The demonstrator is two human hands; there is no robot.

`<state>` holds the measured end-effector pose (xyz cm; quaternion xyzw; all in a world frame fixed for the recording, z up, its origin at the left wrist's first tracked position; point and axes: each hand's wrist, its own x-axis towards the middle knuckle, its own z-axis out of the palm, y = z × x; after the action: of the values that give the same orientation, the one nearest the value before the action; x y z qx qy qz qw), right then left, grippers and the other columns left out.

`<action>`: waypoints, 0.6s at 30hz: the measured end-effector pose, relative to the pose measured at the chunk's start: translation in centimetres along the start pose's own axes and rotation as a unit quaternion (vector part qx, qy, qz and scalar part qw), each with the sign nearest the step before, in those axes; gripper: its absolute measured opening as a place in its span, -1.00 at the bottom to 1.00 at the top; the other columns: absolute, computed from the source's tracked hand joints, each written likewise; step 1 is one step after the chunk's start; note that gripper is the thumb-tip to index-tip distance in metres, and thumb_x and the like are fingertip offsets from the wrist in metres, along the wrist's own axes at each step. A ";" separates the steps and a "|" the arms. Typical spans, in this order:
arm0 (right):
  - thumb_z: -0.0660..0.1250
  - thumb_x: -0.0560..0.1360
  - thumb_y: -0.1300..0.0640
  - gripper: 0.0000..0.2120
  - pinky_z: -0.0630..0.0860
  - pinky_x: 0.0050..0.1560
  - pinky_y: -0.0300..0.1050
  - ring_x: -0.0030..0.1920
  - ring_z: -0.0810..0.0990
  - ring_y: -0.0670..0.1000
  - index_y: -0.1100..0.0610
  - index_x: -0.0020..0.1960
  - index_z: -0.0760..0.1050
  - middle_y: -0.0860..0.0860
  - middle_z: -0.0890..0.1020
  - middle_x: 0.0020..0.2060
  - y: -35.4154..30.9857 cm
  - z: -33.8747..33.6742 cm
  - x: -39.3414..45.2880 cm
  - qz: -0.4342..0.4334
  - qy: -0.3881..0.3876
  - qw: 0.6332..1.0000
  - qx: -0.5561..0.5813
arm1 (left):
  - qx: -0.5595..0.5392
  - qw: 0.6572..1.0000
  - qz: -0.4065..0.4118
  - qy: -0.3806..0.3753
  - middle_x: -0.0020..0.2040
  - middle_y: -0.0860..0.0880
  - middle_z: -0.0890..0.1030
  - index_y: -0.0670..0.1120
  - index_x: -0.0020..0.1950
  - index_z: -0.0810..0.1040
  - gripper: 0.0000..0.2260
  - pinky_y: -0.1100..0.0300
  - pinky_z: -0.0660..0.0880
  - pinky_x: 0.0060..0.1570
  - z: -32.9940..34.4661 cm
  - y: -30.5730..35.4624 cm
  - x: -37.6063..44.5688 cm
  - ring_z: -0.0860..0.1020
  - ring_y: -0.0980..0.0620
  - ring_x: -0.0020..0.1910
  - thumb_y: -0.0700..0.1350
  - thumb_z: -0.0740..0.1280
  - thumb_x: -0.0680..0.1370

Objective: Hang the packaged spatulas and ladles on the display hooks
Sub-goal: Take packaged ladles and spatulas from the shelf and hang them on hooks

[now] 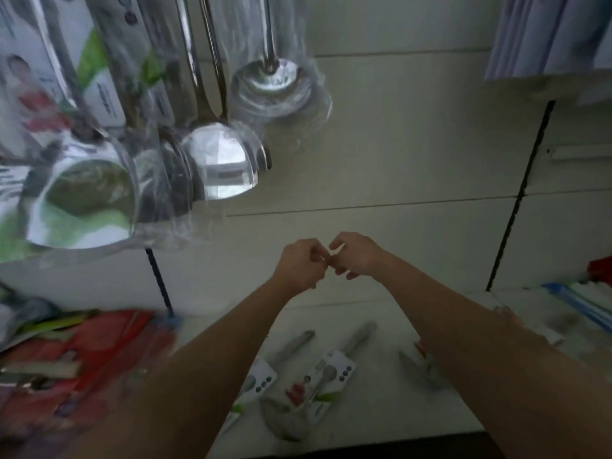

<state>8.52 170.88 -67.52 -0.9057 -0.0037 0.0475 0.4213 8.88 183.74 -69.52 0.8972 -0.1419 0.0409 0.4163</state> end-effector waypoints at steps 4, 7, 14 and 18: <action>0.35 0.51 0.12 -0.67 0.57 -0.14 -0.14 -0.11 0.60 0.04 0.27 0.21 0.48 0.13 0.58 -0.06 1.6 2.3 2.5 0.018 -0.084 0.994 -0.068 | -0.011 0.999 -0.037 -0.031 -0.21 -0.10 0.62 -0.20 -0.02 0.59 -0.88 0.36 0.51 -0.48 0.9 -3.7 1.3 0.58 0.05 -0.33 -0.30 0.28 0.51; 0.34 0.52 0.14 -0.71 0.56 -0.17 -0.16 -0.09 0.60 0.05 0.27 0.18 0.49 0.15 0.60 0.00 2.7 3.7 4.0 0.035 -0.110 0.991 -0.066 | -0.029 0.995 -0.082 -0.054 -0.20 -0.08 0.62 -0.20 0.00 0.59 -0.86 0.36 0.53 -0.46 1.4 -6.1 2.1 0.58 0.09 -0.34 -0.29 0.25 0.52; 0.34 0.52 0.16 -0.73 0.55 -0.23 -0.19 -0.11 0.60 0.05 0.30 0.14 0.49 0.21 0.61 0.06 5.5 7.5 6.5 0.057 -0.150 0.986 -0.052 | -0.005 0.977 -0.151 -0.149 -0.16 -0.11 0.63 -0.18 -0.02 0.59 -0.86 0.31 0.54 -0.39 1.6 -12.4 2.2 0.61 0.05 -0.29 -0.29 0.25 0.53; 0.34 0.52 0.17 -0.82 0.59 -0.19 -0.14 -0.22 0.59 0.02 0.27 0.04 0.50 0.13 0.61 -0.17 7.7 10.7 6.7 0.102 -0.175 0.979 -0.037 | 0.038 0.966 -0.198 -0.163 -0.17 -0.11 0.61 -0.24 0.02 0.58 -0.87 0.35 0.53 -0.43 1.6 -15.3 1.8 0.59 0.07 -0.32 -0.30 0.28 0.52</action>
<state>13.99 174.37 -80.85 -0.8938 0.0133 0.2475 0.3736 14.95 191.51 -81.52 0.9170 -0.0253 -0.1839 0.3529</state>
